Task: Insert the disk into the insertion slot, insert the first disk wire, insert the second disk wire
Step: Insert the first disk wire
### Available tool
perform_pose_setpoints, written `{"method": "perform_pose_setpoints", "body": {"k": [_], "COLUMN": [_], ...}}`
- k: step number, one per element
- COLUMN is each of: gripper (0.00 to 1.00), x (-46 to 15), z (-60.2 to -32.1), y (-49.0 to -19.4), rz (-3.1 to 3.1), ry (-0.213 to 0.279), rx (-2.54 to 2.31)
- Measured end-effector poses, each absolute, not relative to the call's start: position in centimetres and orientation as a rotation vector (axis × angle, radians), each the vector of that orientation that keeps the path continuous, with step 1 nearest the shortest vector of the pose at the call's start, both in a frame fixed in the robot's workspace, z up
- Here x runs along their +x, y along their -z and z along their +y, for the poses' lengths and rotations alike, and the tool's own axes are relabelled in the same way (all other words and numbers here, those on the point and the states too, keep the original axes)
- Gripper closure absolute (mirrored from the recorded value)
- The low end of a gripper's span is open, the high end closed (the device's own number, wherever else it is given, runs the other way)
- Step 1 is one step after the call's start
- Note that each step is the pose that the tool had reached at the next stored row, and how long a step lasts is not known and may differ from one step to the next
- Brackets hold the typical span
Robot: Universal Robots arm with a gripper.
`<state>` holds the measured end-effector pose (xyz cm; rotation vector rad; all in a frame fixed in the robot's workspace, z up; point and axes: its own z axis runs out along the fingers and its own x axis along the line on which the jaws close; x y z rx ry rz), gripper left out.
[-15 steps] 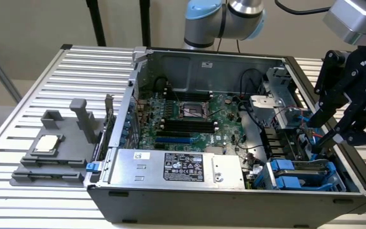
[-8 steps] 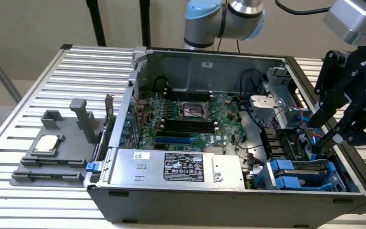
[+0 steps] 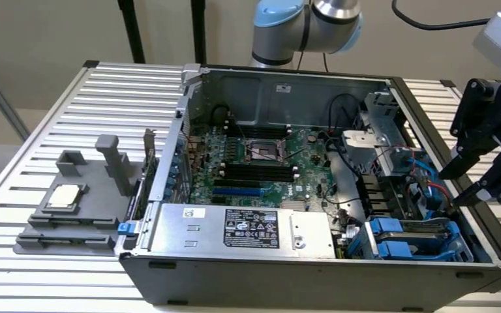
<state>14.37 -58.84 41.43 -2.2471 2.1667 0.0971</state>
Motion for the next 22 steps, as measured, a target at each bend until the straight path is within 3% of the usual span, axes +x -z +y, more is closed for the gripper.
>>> {"method": "perform_pose_setpoints", "body": {"k": [22], "gripper": [0.6], "x": [16.5], "z": [-57.8], "y": [-37.4], "rz": [2.148], "ry": [-0.097], "rx": [-2.266]}}
